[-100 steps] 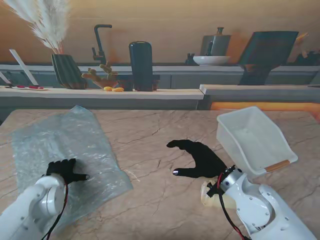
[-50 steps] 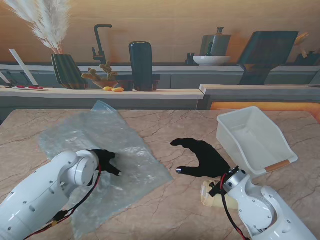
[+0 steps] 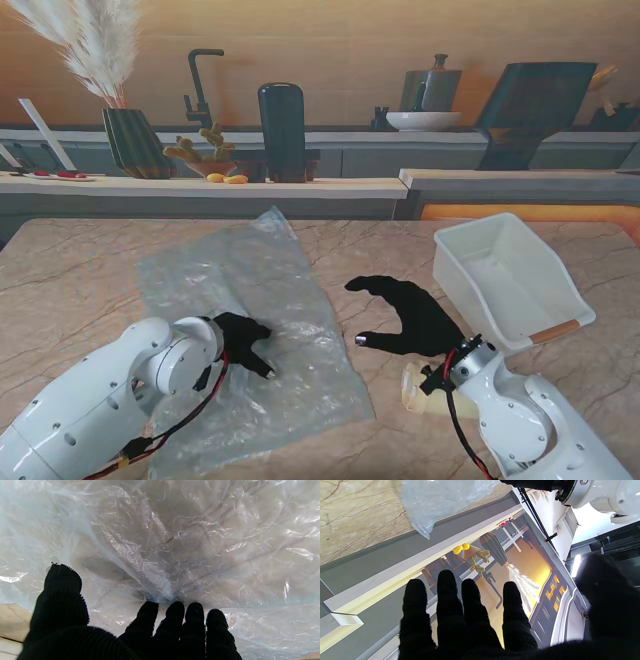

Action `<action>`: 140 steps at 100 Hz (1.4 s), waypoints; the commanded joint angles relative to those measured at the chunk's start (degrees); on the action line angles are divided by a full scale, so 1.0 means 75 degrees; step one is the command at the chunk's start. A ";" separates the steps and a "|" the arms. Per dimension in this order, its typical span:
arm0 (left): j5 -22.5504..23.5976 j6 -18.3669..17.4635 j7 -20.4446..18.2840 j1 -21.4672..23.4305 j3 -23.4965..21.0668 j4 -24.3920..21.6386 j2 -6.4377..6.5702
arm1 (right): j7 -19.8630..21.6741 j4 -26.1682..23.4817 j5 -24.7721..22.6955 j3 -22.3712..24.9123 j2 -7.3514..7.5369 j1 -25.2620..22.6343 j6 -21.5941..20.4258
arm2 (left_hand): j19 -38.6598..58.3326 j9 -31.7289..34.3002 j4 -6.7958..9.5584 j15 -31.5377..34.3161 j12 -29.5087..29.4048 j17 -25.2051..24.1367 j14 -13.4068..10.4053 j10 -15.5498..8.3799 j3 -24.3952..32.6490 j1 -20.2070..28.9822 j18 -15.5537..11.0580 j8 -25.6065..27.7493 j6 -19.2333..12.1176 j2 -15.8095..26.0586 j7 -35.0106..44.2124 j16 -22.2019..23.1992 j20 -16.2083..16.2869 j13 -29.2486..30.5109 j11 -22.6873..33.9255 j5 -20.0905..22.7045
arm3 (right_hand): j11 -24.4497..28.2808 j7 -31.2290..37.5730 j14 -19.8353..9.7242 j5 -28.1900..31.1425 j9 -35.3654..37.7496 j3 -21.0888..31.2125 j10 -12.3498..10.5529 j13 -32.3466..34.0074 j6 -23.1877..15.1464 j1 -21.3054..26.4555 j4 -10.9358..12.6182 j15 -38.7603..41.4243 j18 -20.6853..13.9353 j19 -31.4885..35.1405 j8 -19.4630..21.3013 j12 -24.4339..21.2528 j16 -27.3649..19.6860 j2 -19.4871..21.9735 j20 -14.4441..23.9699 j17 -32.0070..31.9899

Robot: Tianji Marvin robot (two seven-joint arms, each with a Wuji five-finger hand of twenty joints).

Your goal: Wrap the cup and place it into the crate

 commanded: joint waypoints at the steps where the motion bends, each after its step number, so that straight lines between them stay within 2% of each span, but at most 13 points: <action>1: 0.0173 -0.0173 -0.0076 0.0116 0.0276 0.0026 -0.0088 | -0.0008 -0.0062 -0.0004 -0.0007 -0.0036 -0.0054 -0.0037 | 0.0156 0.0237 0.0176 0.0073 0.0175 -0.0055 0.0079 -0.0793 -0.0128 -0.0012 0.0079 0.0282 -0.1365 0.0228 0.0635 -0.0055 0.0091 0.0038 0.0279 0.0458 | -0.0139 -0.0073 -0.0104 -0.0003 0.0100 -0.0150 -0.0043 0.0128 -0.0232 -0.0091 0.0172 -0.0010 -0.0059 0.0088 -0.0060 0.0079 0.0107 0.0347 0.0195 0.0023; 21: -0.0161 -0.0292 0.0162 -0.0141 0.0687 0.0196 -0.0106 | -0.0053 -0.0085 -0.0017 0.0020 -0.0045 -0.0092 -0.0019 | 0.0608 0.0101 0.0185 0.0080 0.0212 -0.0344 0.0016 -0.0865 -0.0132 0.0041 0.0007 0.0387 -0.1502 0.0183 0.0742 -0.0052 0.0072 -0.0047 0.0311 0.0340 | -0.0141 -0.0075 -0.0099 -0.0005 0.0110 -0.0156 -0.0032 0.0128 -0.0235 -0.0092 0.0176 -0.0013 -0.0060 0.0086 -0.0068 0.0078 0.0107 0.0357 0.0197 0.0019; 35: -0.0165 -0.0967 0.0570 -0.0276 0.0852 0.0442 -0.0139 | -0.0098 -0.0097 -0.0035 0.0027 -0.0053 -0.0109 -0.0006 | 0.0582 0.0087 0.0185 0.0055 0.0221 -0.0438 -0.0076 -0.0964 -0.0112 0.0090 -0.0025 0.0438 -0.1630 0.0070 0.0828 -0.0070 -0.0048 -0.0024 0.0338 0.0330 | -0.0139 -0.0071 -0.0091 0.0004 0.0120 -0.0156 -0.0027 0.0137 -0.0233 -0.0091 0.0178 -0.0010 -0.0054 0.0089 -0.0072 0.0079 0.0108 0.0371 0.0199 0.0031; 45: -0.0114 -0.1199 0.0839 -0.0448 0.1067 0.0630 -0.0169 | -0.0062 -0.0101 0.0006 0.0014 -0.0049 -0.0102 0.0024 | 0.0568 0.0057 0.0180 0.0060 0.0240 -0.0425 -0.0121 -0.1027 -0.0101 0.0076 -0.0023 0.0470 -0.1672 0.0046 0.0896 -0.0067 -0.0129 0.0001 0.0387 0.0271 | -0.0142 -0.0071 -0.0090 0.0006 0.0118 -0.0160 -0.0032 0.0130 -0.0240 -0.0097 0.0178 -0.0013 -0.0060 0.0084 -0.0076 0.0077 0.0107 0.0385 0.0198 0.0021; 71: 0.0223 -0.1301 0.1426 -0.0954 0.1471 0.1167 -0.0261 | -0.0012 -0.0078 0.0052 0.0008 -0.0044 -0.0084 0.0012 | 0.0545 -0.0038 0.0177 0.0074 0.0270 -0.0449 -0.0184 -0.1091 -0.0071 0.0039 -0.0019 0.0533 -0.1753 -0.0022 0.1112 -0.0053 -0.0273 0.0003 0.0528 0.0192 | -0.0146 -0.0071 -0.0095 0.0013 0.0130 -0.0168 -0.0033 0.0145 -0.0232 -0.0105 0.0181 -0.0008 -0.0050 0.0083 -0.0085 0.0074 0.0109 0.0411 0.0200 0.0026; 83: 0.0146 -0.1261 0.1310 -0.1107 0.1647 0.1253 -0.0240 | -0.0001 -0.0084 0.0073 0.0004 -0.0045 -0.0085 0.0035 | 0.0532 -0.0157 0.0185 0.0079 0.0283 -0.0508 -0.0236 -0.1134 -0.0041 0.0032 -0.0098 0.0549 -0.1783 0.0016 0.1197 -0.0040 -0.0320 -0.0079 0.0586 0.0107 | -0.0146 -0.0068 -0.0081 0.0019 0.0138 -0.0174 -0.0039 0.0138 -0.0246 -0.0114 0.0181 -0.0011 -0.0054 0.0082 -0.0089 0.0073 0.0109 0.0428 0.0202 0.0024; 96: 0.0224 -0.1630 0.1336 -0.0870 0.1512 0.1110 -0.0203 | -0.0032 -0.0064 0.0050 -0.0001 -0.0048 -0.0068 0.0025 | 0.0557 -0.0121 0.0180 0.0102 0.0283 -0.0479 -0.0218 -0.1113 -0.0040 -0.0004 -0.0051 0.0559 -0.1792 0.0056 0.1286 -0.0032 -0.0348 -0.0039 0.0651 0.0127 | -0.0153 -0.0068 -0.0101 0.0021 0.0133 -0.0180 -0.0021 0.0143 -0.0252 -0.0119 0.0181 -0.0011 -0.0051 0.0083 -0.0094 0.0069 0.0108 0.0425 0.0203 0.0032; 115: -0.0338 -0.2117 0.1266 -0.0520 0.1194 0.0908 -0.0185 | 0.0063 -0.0037 0.0126 -0.0043 -0.0036 -0.0029 0.0043 | 0.0467 -0.0070 0.0173 0.0078 0.0255 -0.0526 -0.0257 -0.1124 0.0011 0.0082 -0.0071 0.0577 -0.1871 0.0079 0.1413 -0.0057 -0.0453 -0.0038 0.0671 0.0319 | -0.0150 -0.0065 -0.0092 0.0030 0.0142 -0.0182 -0.0036 0.0144 -0.0243 -0.0113 0.0182 -0.0010 -0.0053 0.0080 -0.0098 0.0070 0.0108 0.0446 0.0204 0.0028; 128: -0.0311 -0.2326 0.1231 -0.0645 0.1317 0.0965 -0.0163 | 0.0079 -0.0022 0.0145 -0.0057 -0.0034 -0.0009 0.0057 | 0.0407 -0.0096 0.0167 0.0062 0.0246 -0.0506 -0.0303 -0.1172 0.0059 0.0156 -0.0109 0.0591 -0.1919 0.0131 0.1455 -0.0072 -0.0514 -0.0035 0.0672 0.0313 | -0.0155 -0.0067 -0.0086 0.0027 0.0138 -0.0186 -0.0028 0.0142 -0.0251 -0.0119 0.0183 -0.0011 -0.0055 0.0080 -0.0102 0.0068 0.0108 0.0455 0.0205 0.0032; 140: -0.0066 -0.2219 0.1407 -0.0932 0.1570 0.1201 -0.0191 | 0.0102 -0.0016 0.0176 -0.0070 -0.0033 0.0003 0.0078 | 0.0359 -0.0181 0.0158 0.0067 0.0252 -0.0499 -0.0346 -0.1222 0.0098 0.0206 -0.0143 0.0620 -0.1950 0.0151 0.1521 -0.0072 -0.0561 -0.0068 0.0699 0.0256 | -0.0153 -0.0064 -0.0082 0.0043 0.0148 -0.0190 -0.0038 0.0151 -0.0239 -0.0128 0.0184 -0.0009 -0.0057 0.0079 -0.0105 0.0068 0.0109 0.0471 0.0206 0.0031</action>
